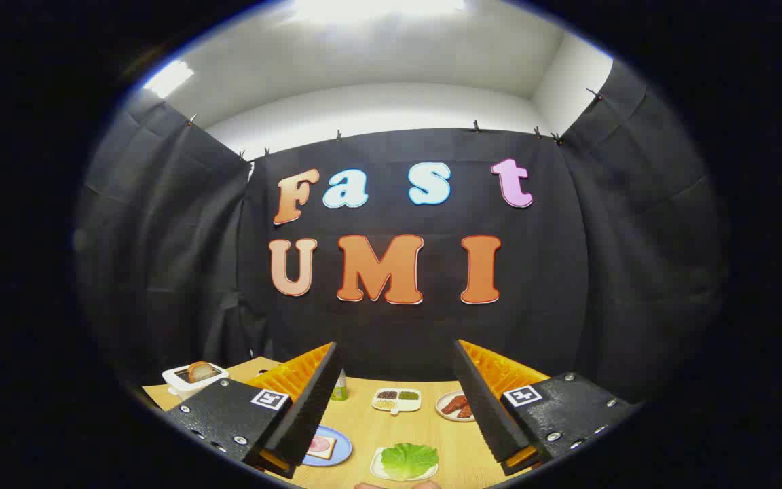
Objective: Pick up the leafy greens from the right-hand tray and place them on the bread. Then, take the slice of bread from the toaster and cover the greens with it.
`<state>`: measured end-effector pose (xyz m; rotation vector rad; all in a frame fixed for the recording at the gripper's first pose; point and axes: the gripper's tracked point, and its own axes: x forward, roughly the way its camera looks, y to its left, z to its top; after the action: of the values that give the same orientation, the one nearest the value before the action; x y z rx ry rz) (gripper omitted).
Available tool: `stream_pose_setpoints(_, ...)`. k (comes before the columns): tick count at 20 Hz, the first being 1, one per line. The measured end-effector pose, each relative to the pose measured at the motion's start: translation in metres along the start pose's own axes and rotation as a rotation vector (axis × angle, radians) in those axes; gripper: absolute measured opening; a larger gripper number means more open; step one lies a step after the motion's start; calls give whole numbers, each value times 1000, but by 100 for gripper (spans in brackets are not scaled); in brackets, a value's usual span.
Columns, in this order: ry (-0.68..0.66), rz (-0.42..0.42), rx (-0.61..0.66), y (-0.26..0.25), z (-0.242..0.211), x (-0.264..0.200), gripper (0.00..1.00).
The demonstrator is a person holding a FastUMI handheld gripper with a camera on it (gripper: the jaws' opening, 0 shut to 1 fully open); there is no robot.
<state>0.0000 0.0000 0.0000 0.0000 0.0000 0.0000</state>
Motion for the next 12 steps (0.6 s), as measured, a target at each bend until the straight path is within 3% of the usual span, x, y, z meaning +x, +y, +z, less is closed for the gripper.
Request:
stream_pose_setpoints(4,19,58,23,21,4,-9,99)
stream_pose_setpoints(12,24,48,53,14,18,-6,99)
